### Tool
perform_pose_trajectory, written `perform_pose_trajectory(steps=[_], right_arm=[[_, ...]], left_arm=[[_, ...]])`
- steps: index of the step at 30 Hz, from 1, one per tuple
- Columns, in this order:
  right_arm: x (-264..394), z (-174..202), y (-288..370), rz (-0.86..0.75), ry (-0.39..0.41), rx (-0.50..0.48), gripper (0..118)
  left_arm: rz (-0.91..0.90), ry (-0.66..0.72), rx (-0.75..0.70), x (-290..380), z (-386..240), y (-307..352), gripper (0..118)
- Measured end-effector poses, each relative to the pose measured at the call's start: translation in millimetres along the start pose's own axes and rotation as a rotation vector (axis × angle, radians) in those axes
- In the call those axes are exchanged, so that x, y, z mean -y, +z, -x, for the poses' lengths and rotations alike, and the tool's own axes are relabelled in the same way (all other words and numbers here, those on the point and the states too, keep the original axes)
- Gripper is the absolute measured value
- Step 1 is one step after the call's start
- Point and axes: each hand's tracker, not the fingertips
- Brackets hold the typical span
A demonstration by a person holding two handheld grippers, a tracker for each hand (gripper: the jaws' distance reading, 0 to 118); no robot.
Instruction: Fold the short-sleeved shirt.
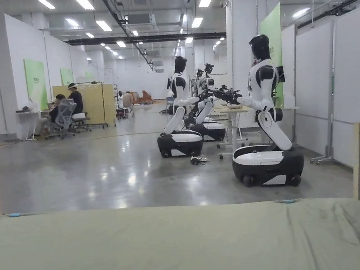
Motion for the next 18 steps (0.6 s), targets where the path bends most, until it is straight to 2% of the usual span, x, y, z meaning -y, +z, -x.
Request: perform_pose_trajectory(steps=[1,3,7,13,18], right_arm=[[-1,-1,0,-0.004,-0.015,-0.007,79],[-1,-1,2,-0.021,-0.047,-0.008,92],[-4,2,3,-0.041,-0.051,-0.025,118],[-5,15,1,-0.041,-0.033,-0.058,118],[-2,25,-5,-0.012,-0.017,0.015,118]], left_arm=[[-0.001,-0.001,0.002,1,-1,-1,66],[-0.013,0.019,-0.009,-1,0,1,66],[-0.026,0.067,-0.014,-2,5,0,66],[-0.020,0.089,-0.050,-7,7,-2,67],[0.016,0.055,-0.060,-6,4,-3,67]])
